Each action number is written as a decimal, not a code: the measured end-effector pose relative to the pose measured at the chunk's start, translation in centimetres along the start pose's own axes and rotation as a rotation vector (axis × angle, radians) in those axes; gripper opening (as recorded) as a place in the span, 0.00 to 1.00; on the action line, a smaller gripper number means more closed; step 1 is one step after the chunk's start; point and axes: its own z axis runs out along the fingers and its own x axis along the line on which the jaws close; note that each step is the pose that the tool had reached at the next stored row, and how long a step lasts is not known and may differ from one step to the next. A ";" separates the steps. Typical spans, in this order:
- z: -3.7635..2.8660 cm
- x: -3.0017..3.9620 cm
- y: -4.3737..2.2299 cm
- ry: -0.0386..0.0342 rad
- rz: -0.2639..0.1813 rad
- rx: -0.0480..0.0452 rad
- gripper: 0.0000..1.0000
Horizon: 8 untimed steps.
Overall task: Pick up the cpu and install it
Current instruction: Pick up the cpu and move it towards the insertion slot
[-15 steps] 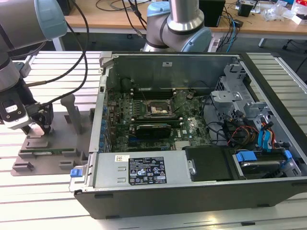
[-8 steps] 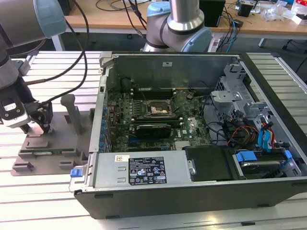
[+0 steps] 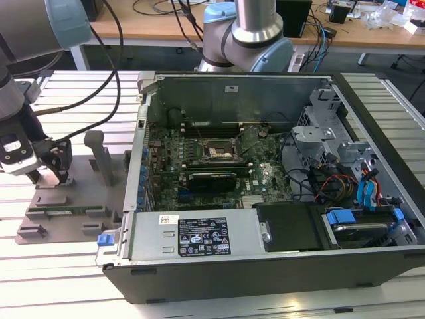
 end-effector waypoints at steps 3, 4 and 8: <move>-0.26 -0.01 0.00 -0.0001 0.000 0.0000 0.55; -0.35 -0.01 0.00 0.0000 0.000 0.0000 0.55; -0.68 -0.02 0.00 -0.0001 0.000 0.0000 0.55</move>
